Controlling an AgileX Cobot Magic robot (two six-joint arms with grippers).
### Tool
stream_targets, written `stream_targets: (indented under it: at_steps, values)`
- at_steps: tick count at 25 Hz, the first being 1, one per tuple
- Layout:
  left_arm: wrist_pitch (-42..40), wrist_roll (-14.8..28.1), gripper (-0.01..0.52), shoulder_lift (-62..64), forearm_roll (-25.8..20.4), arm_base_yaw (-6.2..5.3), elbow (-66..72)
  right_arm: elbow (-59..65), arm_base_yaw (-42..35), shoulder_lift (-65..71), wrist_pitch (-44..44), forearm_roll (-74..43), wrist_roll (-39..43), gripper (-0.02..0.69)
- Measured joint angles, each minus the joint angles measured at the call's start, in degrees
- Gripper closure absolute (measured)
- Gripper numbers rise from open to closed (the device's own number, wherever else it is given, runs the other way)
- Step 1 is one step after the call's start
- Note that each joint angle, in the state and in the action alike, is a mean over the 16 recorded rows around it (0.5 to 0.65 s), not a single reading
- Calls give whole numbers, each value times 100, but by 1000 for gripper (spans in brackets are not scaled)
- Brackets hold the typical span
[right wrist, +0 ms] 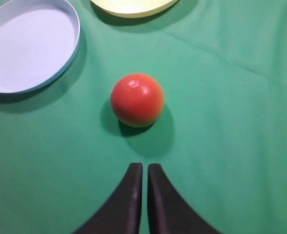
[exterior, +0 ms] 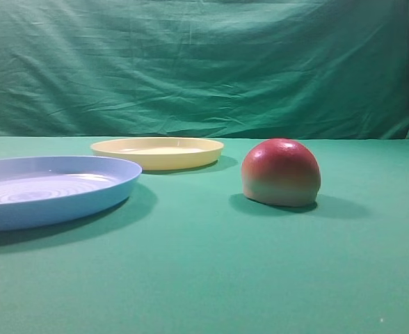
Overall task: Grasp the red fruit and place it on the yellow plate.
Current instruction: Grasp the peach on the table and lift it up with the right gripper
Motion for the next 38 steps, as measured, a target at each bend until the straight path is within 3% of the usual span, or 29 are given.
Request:
stream_targets:
  at_steps: [9,12,15,25,28,32,38]
  values:
    - [0,0,357,0,0,0,0,-962,1392,1544,-334,-1331,1055,662]
    - [0,0,357,0,0,0,0,-1206,1716,1992,-446,-1729,1408,627]
    - [0,0,357,0,0,0,0,-1417,1899,2391,-509,-1962,1629,538]
    - [0,0,357,0,0,0,0,-1791,1989,3413,-887,-2048,1715,141]
    - [0,0,357,0,0,0,0,-1810,1989,3684,-1066,-2040,1716,64]
    - [0,0,357,0,0,0,0,-1817,1989,4022,-1306,-2012,1716,62]
    - [0,0,357,0,0,0,0,-1918,1989,4376,-1470,-1940,1716,171]
